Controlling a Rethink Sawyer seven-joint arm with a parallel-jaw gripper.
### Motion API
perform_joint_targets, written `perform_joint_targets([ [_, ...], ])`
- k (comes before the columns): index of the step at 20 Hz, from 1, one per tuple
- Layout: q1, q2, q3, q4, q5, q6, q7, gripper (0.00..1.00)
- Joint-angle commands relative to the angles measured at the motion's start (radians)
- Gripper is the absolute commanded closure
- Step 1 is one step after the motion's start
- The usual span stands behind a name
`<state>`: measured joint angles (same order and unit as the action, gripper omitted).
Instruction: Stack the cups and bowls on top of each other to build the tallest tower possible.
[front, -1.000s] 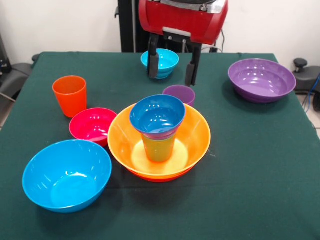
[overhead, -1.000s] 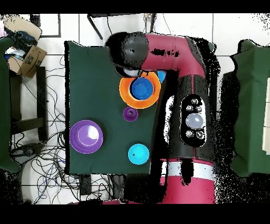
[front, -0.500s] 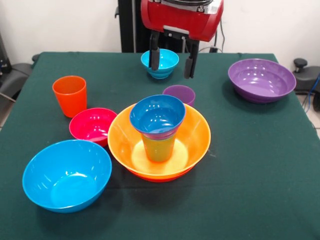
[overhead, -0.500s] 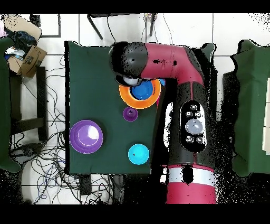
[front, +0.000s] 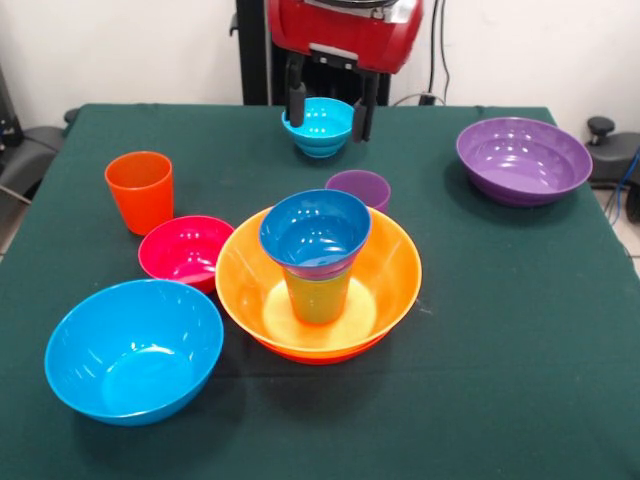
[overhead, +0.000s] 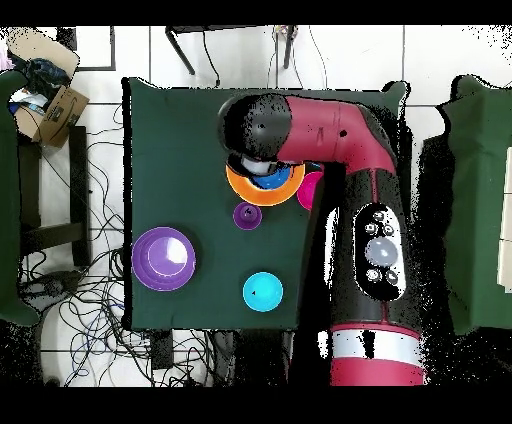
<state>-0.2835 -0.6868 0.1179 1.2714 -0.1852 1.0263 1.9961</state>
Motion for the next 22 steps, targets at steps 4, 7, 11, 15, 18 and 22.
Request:
perform_joint_targets([
  [4,-0.029,0.03,0.101,0.072,-0.084,0.02,-0.238,0.0],
  [7,-0.034,0.035,0.109,0.063,-0.089,0.023,-0.245,0.0],
  [11,-0.041,0.045,0.121,0.05,-0.092,0.03,-0.253,0.0],
  [15,-0.041,0.047,0.127,0.029,-0.094,0.055,-0.26,0.0],
  [18,-0.046,0.072,0.138,-0.007,-0.093,0.089,-0.268,0.0],
  [22,-0.031,0.084,0.133,0.013,-0.094,0.038,-0.216,0.0],
])
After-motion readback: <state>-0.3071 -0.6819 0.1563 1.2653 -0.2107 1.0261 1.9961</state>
